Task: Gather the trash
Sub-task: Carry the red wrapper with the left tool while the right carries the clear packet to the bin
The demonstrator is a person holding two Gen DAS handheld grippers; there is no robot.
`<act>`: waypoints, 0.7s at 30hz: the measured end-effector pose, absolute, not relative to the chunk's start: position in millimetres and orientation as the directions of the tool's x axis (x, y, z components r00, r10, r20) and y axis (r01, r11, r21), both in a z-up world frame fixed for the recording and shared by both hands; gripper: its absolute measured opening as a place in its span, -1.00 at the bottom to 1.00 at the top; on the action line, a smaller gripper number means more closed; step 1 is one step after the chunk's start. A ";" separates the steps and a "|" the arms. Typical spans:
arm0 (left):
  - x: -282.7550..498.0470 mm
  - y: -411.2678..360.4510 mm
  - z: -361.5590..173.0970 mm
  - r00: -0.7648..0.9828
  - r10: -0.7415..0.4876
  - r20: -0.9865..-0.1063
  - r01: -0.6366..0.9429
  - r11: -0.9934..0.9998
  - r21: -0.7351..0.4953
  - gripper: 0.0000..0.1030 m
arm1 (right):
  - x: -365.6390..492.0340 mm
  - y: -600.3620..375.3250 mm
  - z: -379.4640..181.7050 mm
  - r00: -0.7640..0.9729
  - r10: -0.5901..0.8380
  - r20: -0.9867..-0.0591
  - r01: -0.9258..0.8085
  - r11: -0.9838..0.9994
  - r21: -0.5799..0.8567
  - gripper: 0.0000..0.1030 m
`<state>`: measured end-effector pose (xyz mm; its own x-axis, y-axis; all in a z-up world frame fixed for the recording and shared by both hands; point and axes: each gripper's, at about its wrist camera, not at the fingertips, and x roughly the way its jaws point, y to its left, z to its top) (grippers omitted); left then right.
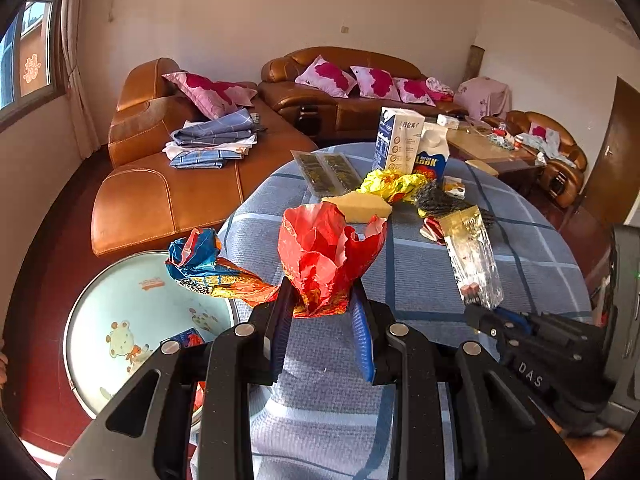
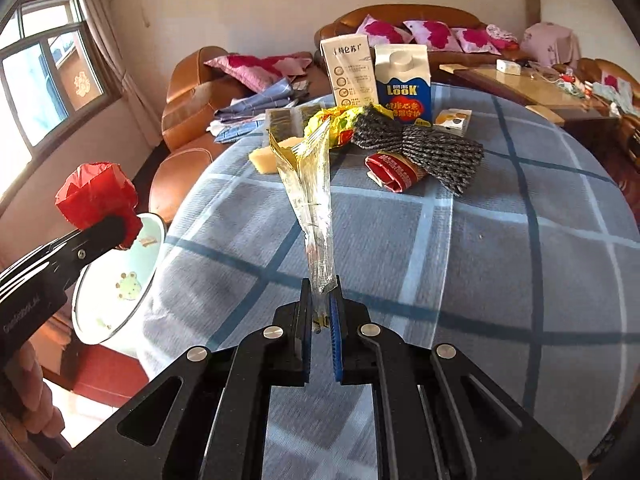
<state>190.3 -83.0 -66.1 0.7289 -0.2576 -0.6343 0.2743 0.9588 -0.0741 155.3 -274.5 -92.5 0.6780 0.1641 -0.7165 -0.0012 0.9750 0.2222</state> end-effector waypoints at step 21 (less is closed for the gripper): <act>147.4 -31.6 -55.1 0.740 -0.294 -0.605 0.251 0.955 -0.157 -0.46 | 99.3 -225.9 -64.4 0.726 0.183 -0.663 -0.056 0.976 0.209 -0.83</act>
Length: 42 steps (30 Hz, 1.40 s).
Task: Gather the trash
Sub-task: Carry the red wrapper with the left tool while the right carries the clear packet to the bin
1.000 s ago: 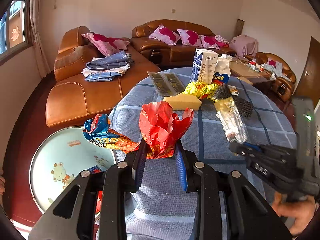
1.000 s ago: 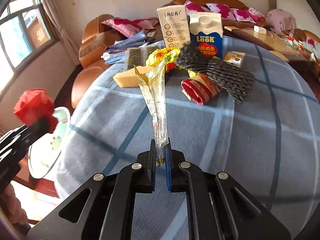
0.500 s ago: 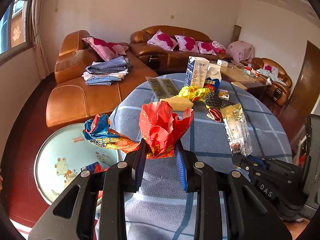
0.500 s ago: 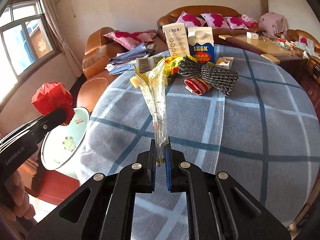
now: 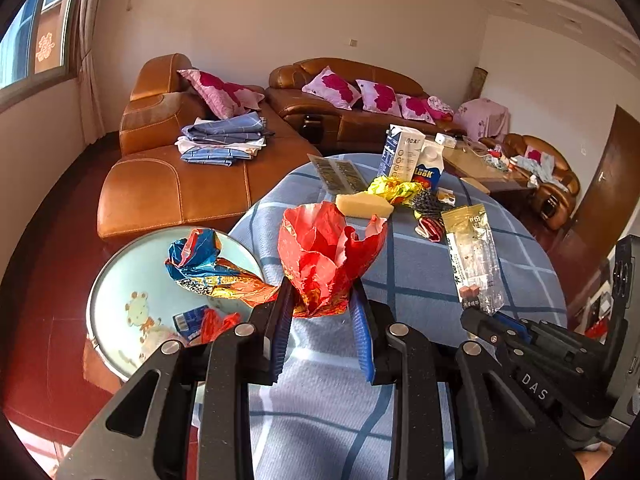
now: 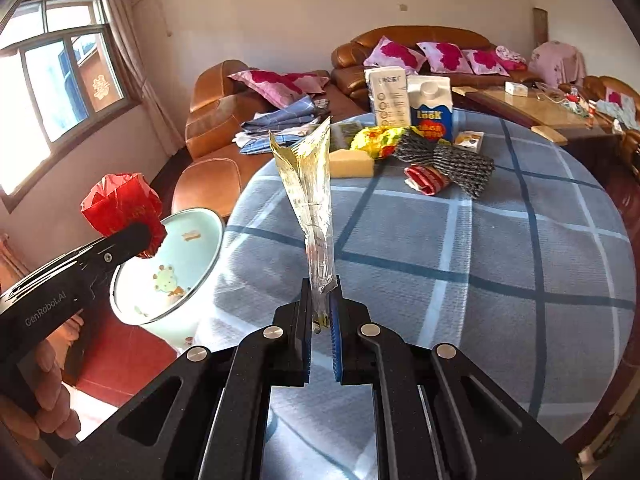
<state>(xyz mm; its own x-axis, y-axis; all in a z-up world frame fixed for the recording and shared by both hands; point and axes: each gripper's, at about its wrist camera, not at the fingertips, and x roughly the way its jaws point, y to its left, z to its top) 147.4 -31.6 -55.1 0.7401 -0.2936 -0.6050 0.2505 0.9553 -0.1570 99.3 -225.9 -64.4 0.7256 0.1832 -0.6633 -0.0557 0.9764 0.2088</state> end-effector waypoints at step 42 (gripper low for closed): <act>131.2 89.1 -60.7 0.792 -0.116 -0.600 0.000 0.982 -0.190 -0.46 | 117.0 -97.3 -57.2 0.669 0.340 -0.661 -0.298 0.937 0.180 -0.83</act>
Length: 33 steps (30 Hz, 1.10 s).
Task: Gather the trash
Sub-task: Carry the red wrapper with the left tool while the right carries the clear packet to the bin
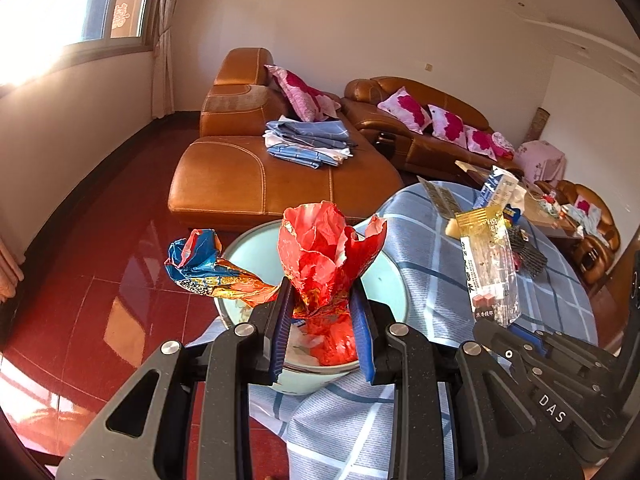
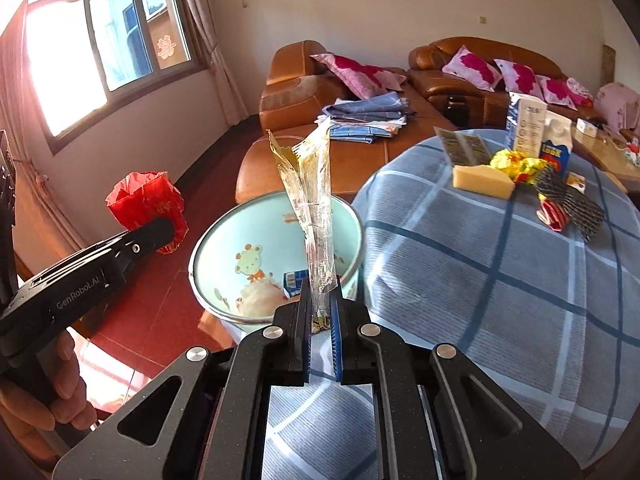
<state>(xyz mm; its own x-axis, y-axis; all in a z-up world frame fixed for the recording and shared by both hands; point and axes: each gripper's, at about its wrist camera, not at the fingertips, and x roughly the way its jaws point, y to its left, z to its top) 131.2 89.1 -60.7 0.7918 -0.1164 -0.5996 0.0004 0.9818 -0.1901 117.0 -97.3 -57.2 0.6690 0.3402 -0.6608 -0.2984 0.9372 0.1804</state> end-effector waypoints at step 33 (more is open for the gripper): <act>189.7 92.5 -99.6 0.712 -0.081 -0.698 -0.045 0.986 -0.161 -0.46 | 174.4 -64.1 -86.1 0.589 0.357 -0.725 -0.338 0.924 0.181 -0.82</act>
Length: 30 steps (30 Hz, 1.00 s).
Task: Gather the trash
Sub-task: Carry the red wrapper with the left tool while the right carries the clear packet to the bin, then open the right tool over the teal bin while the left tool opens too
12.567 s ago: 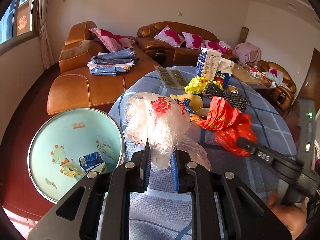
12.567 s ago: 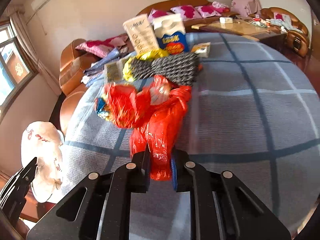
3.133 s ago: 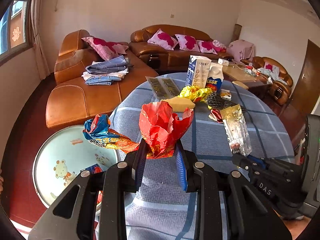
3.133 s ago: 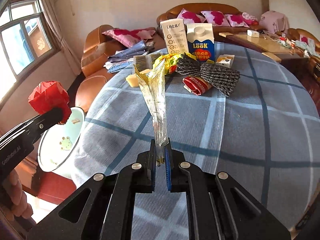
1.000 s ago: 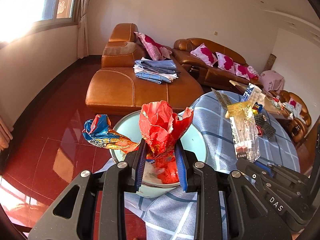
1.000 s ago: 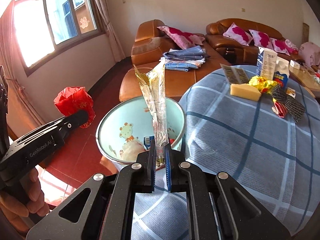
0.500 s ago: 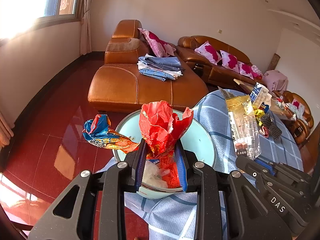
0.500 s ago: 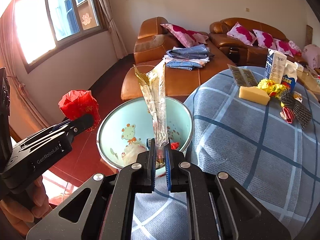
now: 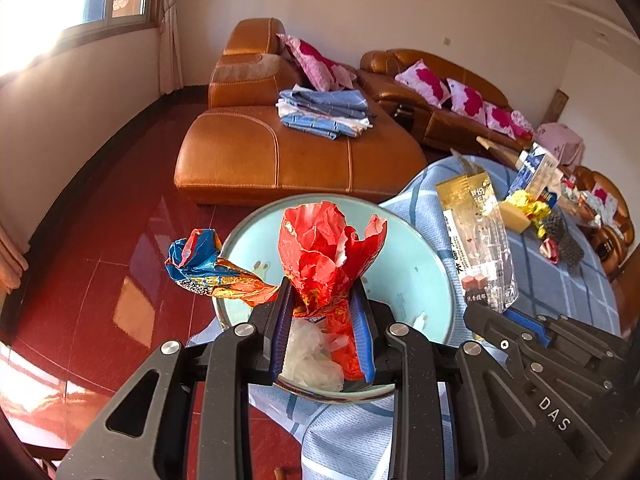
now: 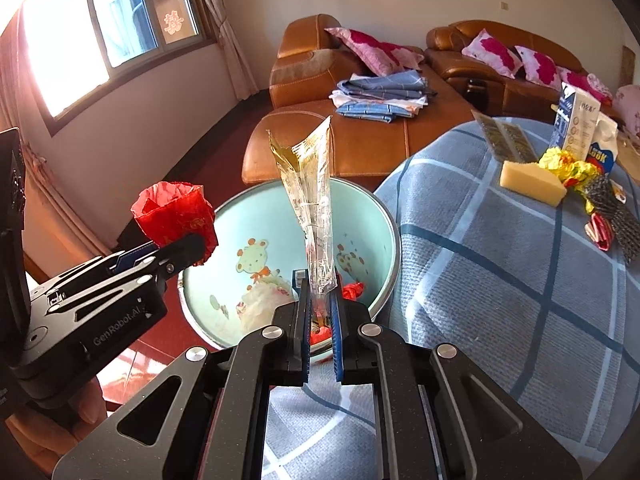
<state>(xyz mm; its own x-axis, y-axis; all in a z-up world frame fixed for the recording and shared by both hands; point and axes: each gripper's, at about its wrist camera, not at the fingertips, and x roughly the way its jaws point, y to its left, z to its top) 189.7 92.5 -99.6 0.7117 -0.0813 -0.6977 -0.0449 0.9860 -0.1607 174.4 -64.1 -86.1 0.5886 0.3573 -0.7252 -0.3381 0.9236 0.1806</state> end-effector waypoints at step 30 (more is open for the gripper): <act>218.7 81.4 -118.0 0.660 0.004 -0.751 -0.078 0.995 -0.063 -0.04 | 197.2 -92.6 -90.9 0.573 0.371 -0.730 -0.270 0.927 0.259 -0.54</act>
